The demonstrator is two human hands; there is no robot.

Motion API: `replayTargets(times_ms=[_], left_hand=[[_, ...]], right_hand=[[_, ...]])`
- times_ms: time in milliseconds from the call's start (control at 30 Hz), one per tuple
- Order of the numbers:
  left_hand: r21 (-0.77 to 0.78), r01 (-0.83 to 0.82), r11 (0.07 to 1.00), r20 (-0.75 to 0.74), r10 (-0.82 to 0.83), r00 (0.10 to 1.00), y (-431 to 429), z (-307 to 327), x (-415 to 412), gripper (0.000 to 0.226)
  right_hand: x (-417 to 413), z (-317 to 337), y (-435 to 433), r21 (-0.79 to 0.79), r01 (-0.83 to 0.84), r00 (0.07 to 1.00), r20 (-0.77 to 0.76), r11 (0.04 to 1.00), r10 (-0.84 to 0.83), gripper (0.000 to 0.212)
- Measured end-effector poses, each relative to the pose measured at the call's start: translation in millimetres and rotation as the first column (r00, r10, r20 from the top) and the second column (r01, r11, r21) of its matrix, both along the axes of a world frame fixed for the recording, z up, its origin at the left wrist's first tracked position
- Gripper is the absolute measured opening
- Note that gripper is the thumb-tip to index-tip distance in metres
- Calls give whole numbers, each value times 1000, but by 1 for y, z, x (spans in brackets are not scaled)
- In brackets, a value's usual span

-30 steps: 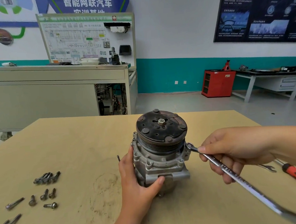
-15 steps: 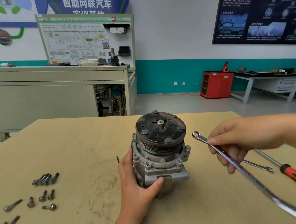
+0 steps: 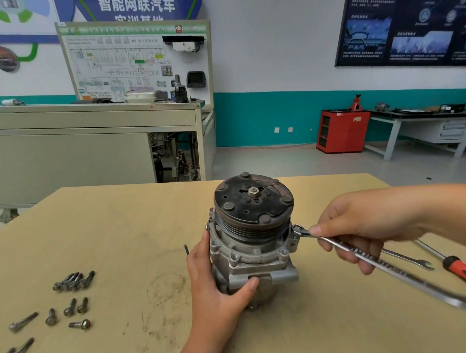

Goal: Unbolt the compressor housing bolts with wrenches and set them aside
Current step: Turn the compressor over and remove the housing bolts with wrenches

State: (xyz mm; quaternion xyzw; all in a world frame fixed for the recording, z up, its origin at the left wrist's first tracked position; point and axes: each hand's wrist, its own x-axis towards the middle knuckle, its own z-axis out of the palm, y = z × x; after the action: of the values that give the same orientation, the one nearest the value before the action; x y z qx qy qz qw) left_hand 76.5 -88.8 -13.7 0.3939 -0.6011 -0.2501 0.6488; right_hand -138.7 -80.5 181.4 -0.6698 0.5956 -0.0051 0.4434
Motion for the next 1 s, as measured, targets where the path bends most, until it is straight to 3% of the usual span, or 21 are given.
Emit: replayTargets(times_ms=[67, 133, 233, 300, 367, 433, 467, 533, 633, 700, 733, 833, 933, 1000], left_hand=[[1, -1, 1000, 4, 1, 1000, 1, 0, 0, 93], [4, -3, 1000, 9, 3, 1000, 1, 1, 1, 93], [7, -5, 1000, 9, 5, 1000, 1, 1, 1, 92], [15, -3, 1000, 4, 3, 1000, 1, 1, 0, 93], [21, -15, 1000, 10, 14, 1000, 1, 1, 0, 93], [24, -21, 999, 14, 21, 1000, 2, 1, 0, 93], [25, -22, 999, 15, 22, 1000, 2, 2, 0, 92], [29, -25, 999, 25, 24, 999, 2, 1, 0, 93], [41, -35, 999, 32, 33, 999, 2, 0, 0, 96], [38, -36, 999, 28, 35, 999, 1, 1, 0, 98], [36, -38, 999, 23, 37, 999, 1, 2, 0, 99], [37, -34, 999, 16, 33, 999, 1, 3, -1, 99], [35, -36, 999, 20, 36, 999, 1, 3, 0, 99], [38, -41, 998, 26, 40, 999, 2, 4, -1, 99]], right_hand=[[-1, 11, -10, -111, -83, 970, -238, 990, 54, 37], [0, 15, -21, -294, -238, 884, -461, 926, 80, 37], [0, 11, -30, -493, -447, 816, -567, 747, 114, 30], [-10, 12, -29, -469, -456, 814, -563, 757, 142, 26], [-27, 14, -23, -374, -331, 885, -442, 866, 148, 23], [-44, 9, -9, -304, -136, 989, -98, 943, 111, 24], [-49, 2, 1, -276, -21, 990, 127, 961, 58, 22], [-50, -20, 23, -228, 179, 874, 483, 957, -49, 12], [-29, -71, 62, -22, 313, 621, 761, 949, -187, 13], [-6, -99, 80, 117, 376, 446, 846, 919, -291, 16], [3, -109, 85, 123, 445, 406, 855, 887, -322, 23], [16, -134, 91, 62, 580, 403, 844, 812, -353, 48], [31, -123, 82, 252, 628, 195, 866, 737, -461, 28], [38, -109, 79, 316, 617, 125, 865, 721, -486, 25]])
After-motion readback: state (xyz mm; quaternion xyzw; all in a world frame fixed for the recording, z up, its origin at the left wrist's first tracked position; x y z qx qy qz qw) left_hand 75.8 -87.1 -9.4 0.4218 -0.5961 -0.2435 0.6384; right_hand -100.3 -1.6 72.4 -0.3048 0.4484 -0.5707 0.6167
